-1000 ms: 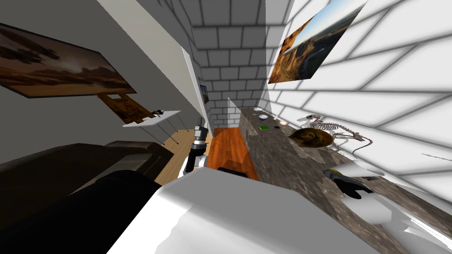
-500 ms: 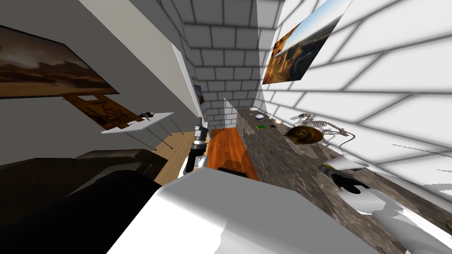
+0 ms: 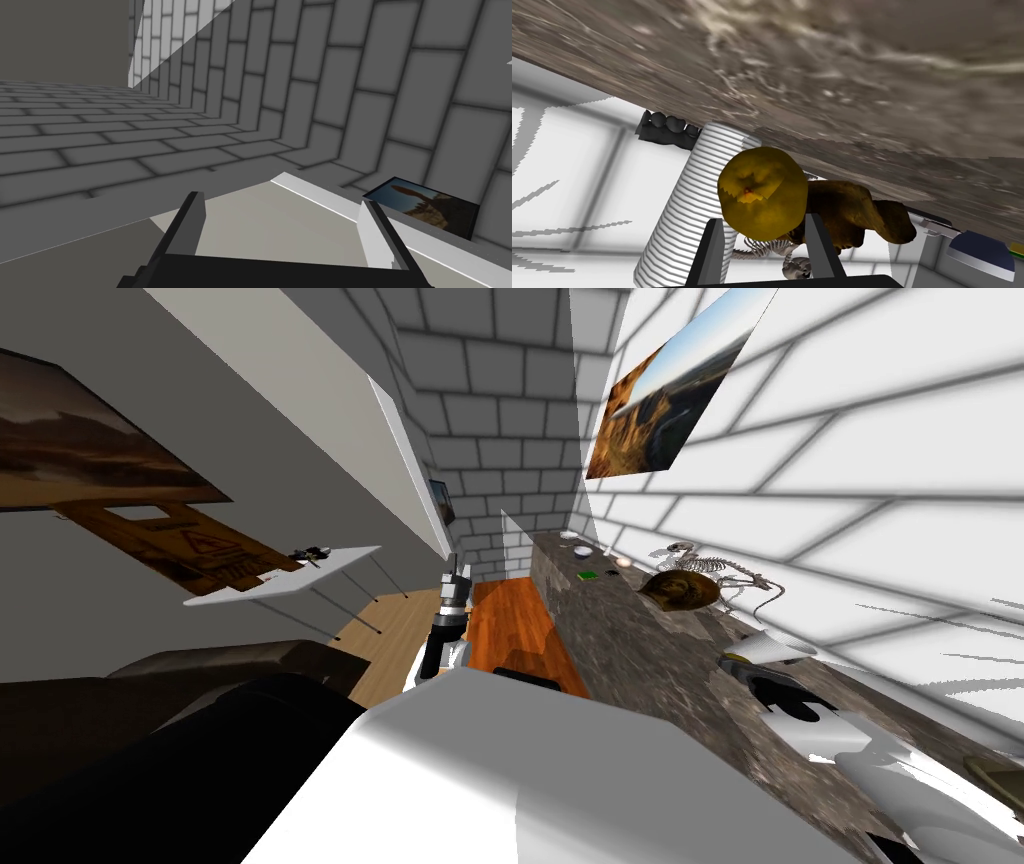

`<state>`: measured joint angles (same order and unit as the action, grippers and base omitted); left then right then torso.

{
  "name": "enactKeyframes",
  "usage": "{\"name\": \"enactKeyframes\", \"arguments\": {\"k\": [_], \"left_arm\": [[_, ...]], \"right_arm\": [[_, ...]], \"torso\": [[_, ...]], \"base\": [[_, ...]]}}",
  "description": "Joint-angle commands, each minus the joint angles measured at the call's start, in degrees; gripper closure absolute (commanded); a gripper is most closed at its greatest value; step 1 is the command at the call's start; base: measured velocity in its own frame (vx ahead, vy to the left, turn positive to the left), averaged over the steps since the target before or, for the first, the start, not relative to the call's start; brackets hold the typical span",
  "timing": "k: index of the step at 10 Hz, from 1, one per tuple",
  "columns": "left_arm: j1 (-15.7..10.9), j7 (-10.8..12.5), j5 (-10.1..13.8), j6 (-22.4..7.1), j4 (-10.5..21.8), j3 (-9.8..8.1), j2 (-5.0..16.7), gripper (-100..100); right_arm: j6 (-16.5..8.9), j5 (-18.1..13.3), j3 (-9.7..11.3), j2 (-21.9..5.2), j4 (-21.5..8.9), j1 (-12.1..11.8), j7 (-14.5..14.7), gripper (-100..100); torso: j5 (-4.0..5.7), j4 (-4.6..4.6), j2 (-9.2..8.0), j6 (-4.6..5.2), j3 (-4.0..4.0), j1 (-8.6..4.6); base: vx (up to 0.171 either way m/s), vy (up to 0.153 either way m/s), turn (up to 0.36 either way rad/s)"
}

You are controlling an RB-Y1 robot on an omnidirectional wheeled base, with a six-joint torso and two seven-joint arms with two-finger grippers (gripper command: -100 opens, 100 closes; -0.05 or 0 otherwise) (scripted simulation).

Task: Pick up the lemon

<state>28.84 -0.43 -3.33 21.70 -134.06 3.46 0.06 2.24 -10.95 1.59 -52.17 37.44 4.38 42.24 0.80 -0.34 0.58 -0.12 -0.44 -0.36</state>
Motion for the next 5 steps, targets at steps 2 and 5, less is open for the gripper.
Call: {"name": "enactKeyframes", "arguments": {"k": [2, 5], "left_arm": [[0.0, 0.0, 0.0, 0.0, 0.0, 0.0, 0.0, 0], [0.0, 0.0, 0.0, 0.0, 0.0, 0.0, 0.0, 0]], "right_arm": [[4.3, 3.0, 1.6, -0.4, -5.1, 4.5, 4.0, 100], [4.4, 2.8, 1.7, -0.5, -5.6, 4.3, 4.1, 0]], "torso": [[0.0, 0.0, 0.0, -0.05, 0.0, 0.02], [0.0, 0.01, -0.05, -0.07, 0.03, 0.0]], "base": [[0.035, 0.058, -0.152], [0.016, 0.029, -0.037]]}}
